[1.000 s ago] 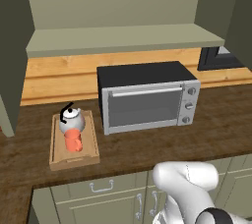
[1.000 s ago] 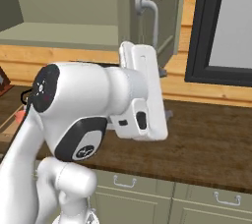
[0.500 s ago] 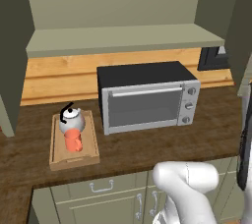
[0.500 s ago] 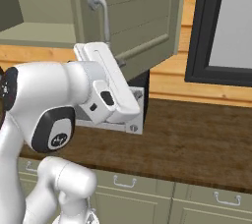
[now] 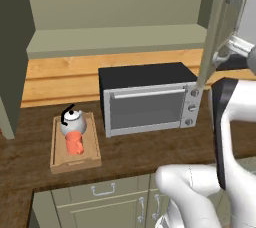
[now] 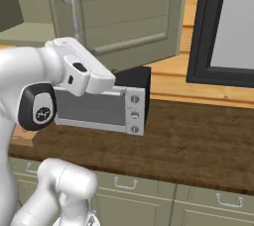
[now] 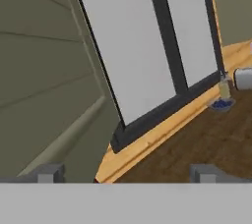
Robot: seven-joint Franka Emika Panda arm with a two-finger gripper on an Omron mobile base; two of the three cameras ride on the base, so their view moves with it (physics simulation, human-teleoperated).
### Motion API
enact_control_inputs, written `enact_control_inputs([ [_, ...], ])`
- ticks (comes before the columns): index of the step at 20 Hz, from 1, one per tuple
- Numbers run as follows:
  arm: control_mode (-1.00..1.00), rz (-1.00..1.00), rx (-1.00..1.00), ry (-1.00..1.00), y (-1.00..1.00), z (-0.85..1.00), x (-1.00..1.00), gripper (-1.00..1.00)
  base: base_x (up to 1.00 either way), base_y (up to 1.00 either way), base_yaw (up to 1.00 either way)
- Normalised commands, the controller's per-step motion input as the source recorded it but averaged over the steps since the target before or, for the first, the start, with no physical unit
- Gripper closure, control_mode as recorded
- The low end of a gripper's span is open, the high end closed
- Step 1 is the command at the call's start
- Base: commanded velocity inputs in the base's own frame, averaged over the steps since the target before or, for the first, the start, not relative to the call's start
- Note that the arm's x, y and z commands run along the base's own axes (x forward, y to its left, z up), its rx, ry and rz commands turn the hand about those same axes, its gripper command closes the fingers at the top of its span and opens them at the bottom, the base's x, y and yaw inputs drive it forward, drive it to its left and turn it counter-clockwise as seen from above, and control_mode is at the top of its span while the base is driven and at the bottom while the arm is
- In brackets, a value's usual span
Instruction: Pick the kettle from the counter and place it on the tray. Then pick the mug from the cabinet and place it on the tray. Then close the cabinet doors.
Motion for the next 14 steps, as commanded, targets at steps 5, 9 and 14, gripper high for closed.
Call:
enact_control_inputs([
  [5, -1.0, 0.17, -0.23, 0.1, 0.47, -0.2, 0.87, -1.0, 0.0, 0.0, 0.0],
  [9, -1.0, 0.21, -0.16, 0.13, 0.3, -0.27, 0.98, -1.0, 0.0, 0.0, 0.0],
  [14, -1.0, 0.23, -0.04, 0.15, 0.19, -0.26, 1.0, -1.0, 0.0, 0.0, 0.0],
])
